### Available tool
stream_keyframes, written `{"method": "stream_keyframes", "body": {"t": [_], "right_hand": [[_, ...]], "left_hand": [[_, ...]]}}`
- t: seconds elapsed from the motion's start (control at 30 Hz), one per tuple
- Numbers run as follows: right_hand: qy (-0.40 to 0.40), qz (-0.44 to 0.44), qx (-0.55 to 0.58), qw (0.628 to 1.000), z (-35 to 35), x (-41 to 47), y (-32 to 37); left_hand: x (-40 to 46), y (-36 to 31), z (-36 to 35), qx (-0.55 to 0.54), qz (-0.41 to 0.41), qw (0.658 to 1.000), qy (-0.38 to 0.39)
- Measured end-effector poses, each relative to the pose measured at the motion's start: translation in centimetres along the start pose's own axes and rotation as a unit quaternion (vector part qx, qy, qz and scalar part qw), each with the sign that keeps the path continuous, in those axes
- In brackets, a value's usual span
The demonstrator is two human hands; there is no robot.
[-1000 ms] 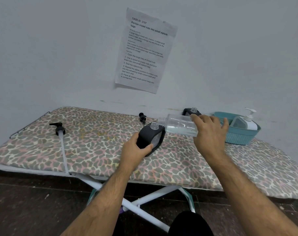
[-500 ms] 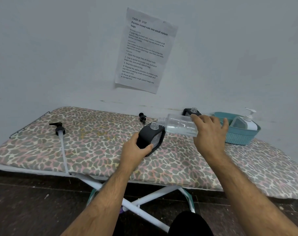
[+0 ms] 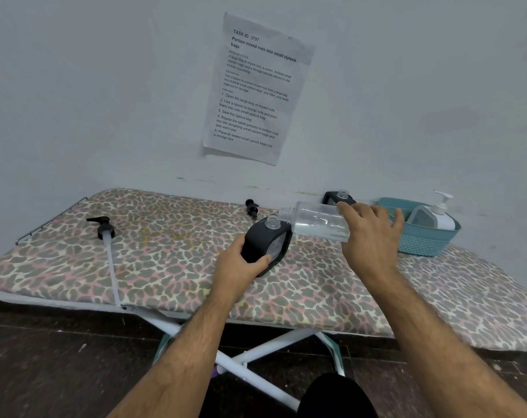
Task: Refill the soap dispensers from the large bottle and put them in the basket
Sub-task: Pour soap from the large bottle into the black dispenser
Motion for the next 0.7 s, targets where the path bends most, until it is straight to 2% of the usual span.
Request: {"method": "stream_keyframes", "body": {"t": [0.7], "right_hand": [[0.0, 0.001, -0.001, 1.0, -0.03, 0.1, 0.02]], "left_hand": [[0.04, 0.09, -0.01, -0.016, -0.006, 1.0, 0.003]]}}
Point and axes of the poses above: each hand's wrist, its own x-axis towards the middle knuckle, its own z-axis out of the back of the hand, y = z × x, the point moved 5 cm from there along x, towards the middle knuckle
